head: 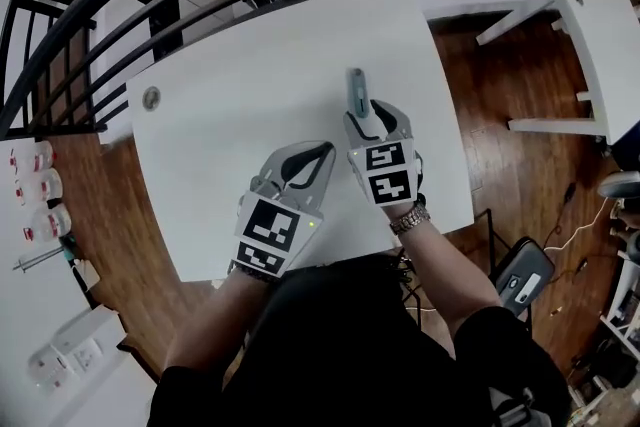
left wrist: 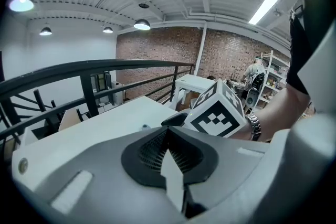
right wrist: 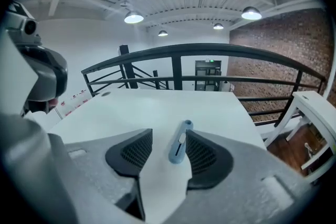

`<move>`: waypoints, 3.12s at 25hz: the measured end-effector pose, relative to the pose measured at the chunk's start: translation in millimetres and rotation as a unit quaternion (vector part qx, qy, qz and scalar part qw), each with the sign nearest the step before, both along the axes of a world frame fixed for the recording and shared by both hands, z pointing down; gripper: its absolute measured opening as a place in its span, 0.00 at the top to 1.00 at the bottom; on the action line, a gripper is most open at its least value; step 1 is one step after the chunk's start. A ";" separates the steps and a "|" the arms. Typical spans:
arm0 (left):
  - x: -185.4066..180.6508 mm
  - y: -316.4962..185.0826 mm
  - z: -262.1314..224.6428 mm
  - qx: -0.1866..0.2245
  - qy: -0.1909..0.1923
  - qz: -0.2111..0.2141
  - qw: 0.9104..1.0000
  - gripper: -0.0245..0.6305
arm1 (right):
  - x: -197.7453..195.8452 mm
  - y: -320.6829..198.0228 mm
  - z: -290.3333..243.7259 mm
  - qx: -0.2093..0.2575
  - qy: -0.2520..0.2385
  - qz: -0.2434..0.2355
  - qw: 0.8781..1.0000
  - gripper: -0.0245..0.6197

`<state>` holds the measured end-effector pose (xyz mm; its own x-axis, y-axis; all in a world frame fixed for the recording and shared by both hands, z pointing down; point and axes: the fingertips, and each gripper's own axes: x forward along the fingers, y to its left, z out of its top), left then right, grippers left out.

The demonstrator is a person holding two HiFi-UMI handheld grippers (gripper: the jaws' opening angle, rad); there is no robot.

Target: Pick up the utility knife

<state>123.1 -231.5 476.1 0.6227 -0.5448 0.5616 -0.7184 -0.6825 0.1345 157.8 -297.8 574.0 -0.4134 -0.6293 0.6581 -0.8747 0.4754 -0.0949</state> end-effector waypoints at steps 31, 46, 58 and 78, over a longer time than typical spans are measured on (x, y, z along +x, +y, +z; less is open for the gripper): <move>-63.0 21.7 -2.9 0.012 0.001 -0.030 0.999 0.94 | -43.4 22.0 -19.4 0.012 0.029 -0.031 0.999 0.75; -141.6 89.3 -68.3 0.084 0.064 -0.040 0.994 0.94 | -124.0 125.4 -142.1 0.117 0.037 -0.063 0.990 0.75; -194.0 133.6 -82.4 0.111 0.078 -0.038 0.990 0.94 | -176.0 189.9 -172.9 0.153 0.030 -0.064 0.986 0.76; -224.9 164.6 -87.2 0.125 0.076 -0.044 0.988 0.94 | -211.1 224.9 -183.5 0.177 0.029 -0.080 0.980 0.76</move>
<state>-101.8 -66.9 388.9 0.6328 -0.7107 0.3073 -0.7615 -0.6431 0.0807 -53.3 -72.9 390.6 -0.4947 -0.7523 0.4352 -0.7847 0.6019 0.1485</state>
